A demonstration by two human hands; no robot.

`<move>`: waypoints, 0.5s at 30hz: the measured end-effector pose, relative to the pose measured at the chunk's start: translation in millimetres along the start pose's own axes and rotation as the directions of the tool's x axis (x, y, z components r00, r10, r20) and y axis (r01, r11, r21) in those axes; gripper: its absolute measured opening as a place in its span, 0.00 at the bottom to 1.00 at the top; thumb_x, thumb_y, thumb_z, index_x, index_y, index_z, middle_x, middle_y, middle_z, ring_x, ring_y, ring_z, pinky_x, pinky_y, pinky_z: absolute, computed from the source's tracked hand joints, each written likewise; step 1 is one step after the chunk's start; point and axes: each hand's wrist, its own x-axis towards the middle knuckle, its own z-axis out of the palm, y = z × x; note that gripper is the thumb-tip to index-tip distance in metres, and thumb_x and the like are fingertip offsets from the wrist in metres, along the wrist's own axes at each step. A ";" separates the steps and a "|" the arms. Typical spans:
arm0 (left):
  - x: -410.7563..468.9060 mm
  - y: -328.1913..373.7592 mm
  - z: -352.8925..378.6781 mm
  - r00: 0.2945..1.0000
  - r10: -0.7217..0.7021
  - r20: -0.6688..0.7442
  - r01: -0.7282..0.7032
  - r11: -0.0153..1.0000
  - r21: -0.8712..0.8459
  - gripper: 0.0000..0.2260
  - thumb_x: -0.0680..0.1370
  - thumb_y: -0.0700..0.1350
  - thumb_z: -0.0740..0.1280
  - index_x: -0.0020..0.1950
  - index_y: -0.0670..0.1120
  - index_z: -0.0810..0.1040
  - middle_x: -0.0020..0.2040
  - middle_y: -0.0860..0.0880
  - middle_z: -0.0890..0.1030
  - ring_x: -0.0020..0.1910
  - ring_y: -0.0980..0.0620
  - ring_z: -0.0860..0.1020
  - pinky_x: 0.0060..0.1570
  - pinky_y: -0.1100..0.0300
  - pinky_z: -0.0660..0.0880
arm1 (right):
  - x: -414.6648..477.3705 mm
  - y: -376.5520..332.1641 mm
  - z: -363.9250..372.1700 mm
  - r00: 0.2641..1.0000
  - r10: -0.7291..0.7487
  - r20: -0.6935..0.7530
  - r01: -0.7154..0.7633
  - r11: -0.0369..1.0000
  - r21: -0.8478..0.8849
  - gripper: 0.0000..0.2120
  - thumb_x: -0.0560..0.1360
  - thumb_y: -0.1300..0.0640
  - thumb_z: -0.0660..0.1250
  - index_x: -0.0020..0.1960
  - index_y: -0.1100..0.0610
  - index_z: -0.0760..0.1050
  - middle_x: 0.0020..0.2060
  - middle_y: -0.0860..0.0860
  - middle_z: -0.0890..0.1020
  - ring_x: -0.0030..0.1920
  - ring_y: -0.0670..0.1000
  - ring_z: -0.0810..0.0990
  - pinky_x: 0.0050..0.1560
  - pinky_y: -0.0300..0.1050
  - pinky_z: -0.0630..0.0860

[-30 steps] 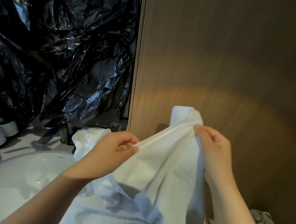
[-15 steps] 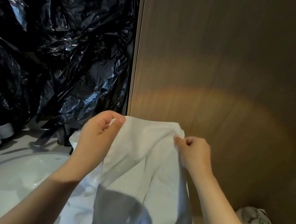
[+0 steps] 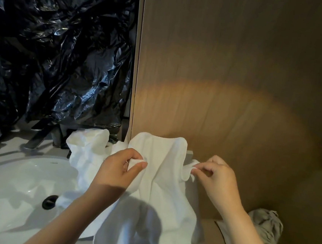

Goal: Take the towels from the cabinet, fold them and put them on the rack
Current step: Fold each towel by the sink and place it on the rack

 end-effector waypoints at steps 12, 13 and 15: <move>-4.2 8.9 13.6 0.999 0.037 -0.026 -0.038 0.997 -0.061 0.08 0.76 0.42 0.71 0.39 0.52 0.78 0.35 0.64 0.79 0.27 0.59 0.67 0.31 0.73 0.65 | -9.4 -23.3 -39.9 0.989 -0.023 0.148 -0.001 0.986 0.165 0.08 0.78 0.51 0.67 0.42 0.49 0.80 0.35 0.46 0.81 0.38 0.47 0.80 0.43 0.51 0.79; -4.5 10.9 13.7 0.999 0.038 -0.034 -0.040 0.997 -0.064 0.07 0.76 0.42 0.70 0.39 0.51 0.78 0.35 0.64 0.78 0.27 0.59 0.67 0.31 0.74 0.65 | -10.4 -25.8 -40.9 0.991 0.007 0.135 -0.038 0.974 0.225 0.08 0.78 0.53 0.67 0.41 0.51 0.81 0.35 0.48 0.81 0.38 0.48 0.80 0.44 0.50 0.79; -4.8 15.0 12.7 0.998 0.043 -0.047 -0.047 0.996 -0.073 0.07 0.76 0.42 0.70 0.40 0.51 0.79 0.34 0.64 0.78 0.27 0.59 0.67 0.31 0.74 0.65 | -9.5 -32.5 -47.3 0.989 0.124 0.085 -0.148 0.907 0.395 0.11 0.79 0.55 0.67 0.39 0.56 0.82 0.36 0.54 0.82 0.38 0.52 0.80 0.42 0.50 0.78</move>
